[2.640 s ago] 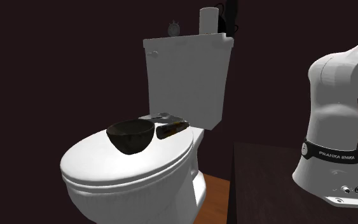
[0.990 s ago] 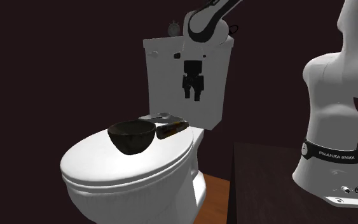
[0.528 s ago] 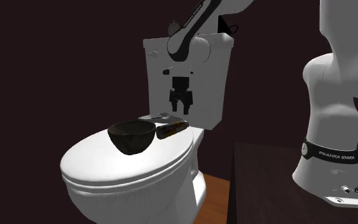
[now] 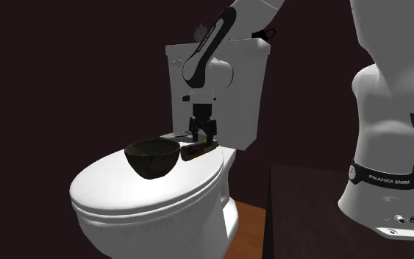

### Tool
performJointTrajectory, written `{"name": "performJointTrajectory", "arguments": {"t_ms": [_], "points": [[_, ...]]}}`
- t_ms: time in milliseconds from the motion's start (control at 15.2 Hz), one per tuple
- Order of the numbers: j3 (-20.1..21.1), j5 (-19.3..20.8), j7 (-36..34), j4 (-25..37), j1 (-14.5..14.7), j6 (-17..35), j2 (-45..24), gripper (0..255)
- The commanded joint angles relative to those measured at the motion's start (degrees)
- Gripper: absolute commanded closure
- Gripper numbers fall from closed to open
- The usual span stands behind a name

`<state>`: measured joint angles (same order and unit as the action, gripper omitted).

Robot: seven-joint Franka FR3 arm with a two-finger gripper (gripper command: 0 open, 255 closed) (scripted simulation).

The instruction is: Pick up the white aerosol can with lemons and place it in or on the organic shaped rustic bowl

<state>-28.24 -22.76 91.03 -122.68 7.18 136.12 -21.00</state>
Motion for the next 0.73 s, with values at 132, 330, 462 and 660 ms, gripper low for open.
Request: {"name": "performJointTrajectory", "arguments": {"t_ms": [132,330,462,660], "points": [[1.1,-1.9,1.3,-0.2,-0.6,2.0,-2.1,0],[1.1,-1.9,1.3,-0.2,-0.6,2.0,-2.1,0],[1.1,-1.9,1.3,-0.2,-0.6,2.0,-2.1,0],[1.1,-1.9,1.3,-0.2,-0.6,2.0,-2.1,255]]}}
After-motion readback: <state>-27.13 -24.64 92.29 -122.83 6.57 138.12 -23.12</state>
